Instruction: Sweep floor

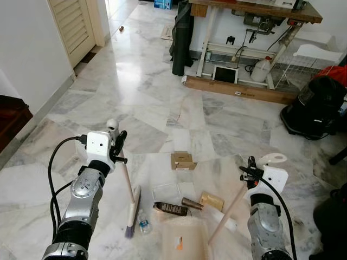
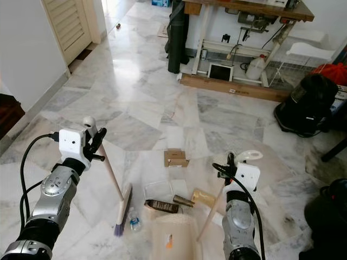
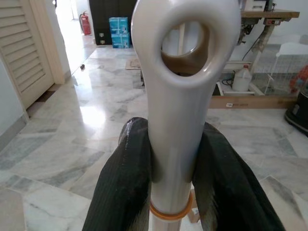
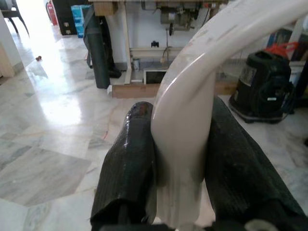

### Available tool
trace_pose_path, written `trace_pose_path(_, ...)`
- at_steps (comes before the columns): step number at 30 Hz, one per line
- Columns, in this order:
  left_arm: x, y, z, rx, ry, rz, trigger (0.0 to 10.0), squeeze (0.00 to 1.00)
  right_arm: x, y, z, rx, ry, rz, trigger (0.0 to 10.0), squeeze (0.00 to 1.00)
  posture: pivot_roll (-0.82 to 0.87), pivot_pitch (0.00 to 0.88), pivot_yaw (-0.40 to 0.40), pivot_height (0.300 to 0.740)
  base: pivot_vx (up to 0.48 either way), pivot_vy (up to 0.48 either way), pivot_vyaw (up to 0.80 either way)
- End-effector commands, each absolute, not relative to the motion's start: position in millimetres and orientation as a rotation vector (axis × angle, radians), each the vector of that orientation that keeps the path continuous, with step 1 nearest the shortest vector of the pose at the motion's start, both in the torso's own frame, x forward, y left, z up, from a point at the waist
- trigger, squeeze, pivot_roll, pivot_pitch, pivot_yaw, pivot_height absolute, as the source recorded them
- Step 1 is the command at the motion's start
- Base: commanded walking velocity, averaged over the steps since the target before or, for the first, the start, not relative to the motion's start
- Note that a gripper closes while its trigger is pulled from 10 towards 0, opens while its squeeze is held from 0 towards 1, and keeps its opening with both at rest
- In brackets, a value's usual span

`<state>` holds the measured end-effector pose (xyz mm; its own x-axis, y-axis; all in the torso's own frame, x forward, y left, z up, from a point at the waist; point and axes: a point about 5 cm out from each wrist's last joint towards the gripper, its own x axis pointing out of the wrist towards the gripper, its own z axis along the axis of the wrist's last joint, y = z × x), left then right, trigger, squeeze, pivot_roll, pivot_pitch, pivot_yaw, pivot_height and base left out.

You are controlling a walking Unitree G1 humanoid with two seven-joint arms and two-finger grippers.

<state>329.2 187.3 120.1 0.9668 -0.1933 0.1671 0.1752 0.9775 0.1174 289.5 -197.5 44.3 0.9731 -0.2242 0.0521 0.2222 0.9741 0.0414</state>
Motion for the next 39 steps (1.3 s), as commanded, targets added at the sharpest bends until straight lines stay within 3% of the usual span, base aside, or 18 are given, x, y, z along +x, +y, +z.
trace_pose_path(1, 328.9, 184.8, 128.5, 0.115, -0.211, -0.205, 10.0, 0.0, 293.7, -199.6, 49.3, 0.017, -0.076, -0.227, 10.0, 0.0, 0.18, 0.106, -0.108, 0.74, 0.0, 0.0, 0.0)
trace_pose_path(19, 324.2, 190.4, 130.8, 0.122, -0.219, -0.188, 10.0, 0.0, 299.8, -188.9, 39.4, -0.022, 0.014, -0.225, 10.0, 0.0, 0.21, 0.146, -0.119, 0.74, 0.0, 0.0, 0.0)
trace_pose_path(25, 321.8, 194.9, 132.9, 0.13, -0.229, -0.176, 10.0, 0.0, 309.2, -192.9, 53.0, -0.02, -0.043, -0.272, 10.0, 0.0, 0.21, 0.163, -0.123, 0.74, 0.0, 0.0, 0.0)
trace_pose_path(39, 319.3, 194.0, 134.7, 0.128, -0.232, -0.176, 10.0, 0.0, 311.6, -169.3, 52.9, 0.063, -0.062, -0.166, 10.0, 0.0, 0.22, 0.197, -0.119, 0.74, 0.0, 0.0, 0.0)
